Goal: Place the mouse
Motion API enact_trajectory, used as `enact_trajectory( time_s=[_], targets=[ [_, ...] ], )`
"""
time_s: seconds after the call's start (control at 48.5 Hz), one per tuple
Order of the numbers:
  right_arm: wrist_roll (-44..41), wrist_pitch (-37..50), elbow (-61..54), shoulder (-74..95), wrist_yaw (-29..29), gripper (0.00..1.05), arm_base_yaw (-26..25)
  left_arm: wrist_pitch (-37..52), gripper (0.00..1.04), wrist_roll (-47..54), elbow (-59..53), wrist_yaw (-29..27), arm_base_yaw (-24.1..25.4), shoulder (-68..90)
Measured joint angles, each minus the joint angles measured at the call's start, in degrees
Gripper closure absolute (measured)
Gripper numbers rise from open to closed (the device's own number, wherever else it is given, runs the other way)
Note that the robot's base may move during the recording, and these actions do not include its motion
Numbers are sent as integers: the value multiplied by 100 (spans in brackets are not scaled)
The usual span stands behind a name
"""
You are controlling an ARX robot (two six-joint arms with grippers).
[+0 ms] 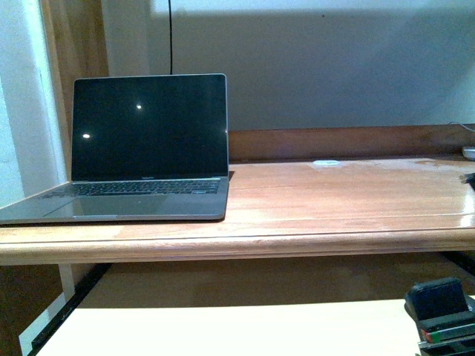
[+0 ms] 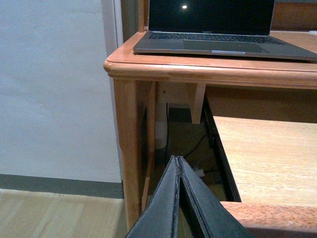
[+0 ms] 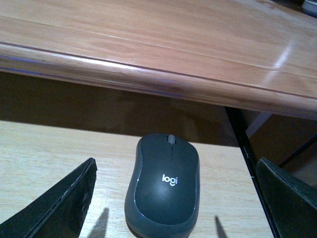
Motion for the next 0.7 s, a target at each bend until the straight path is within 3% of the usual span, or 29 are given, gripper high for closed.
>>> enact_trajectory(
  time_s=[0.124, 0.474, 0.701],
  targets=[
    [-9, 46, 101, 299, 2, 7, 22, 0, 101, -4, 0, 0, 0, 0],
    [179, -315, 444, 798, -20, 7, -22, 0, 50, -2, 0, -2, 0, 0],
    [352, -538, 717, 1156, -96, 7, -120, 0, 10, -2, 0, -2, 0, 0]
  ],
)
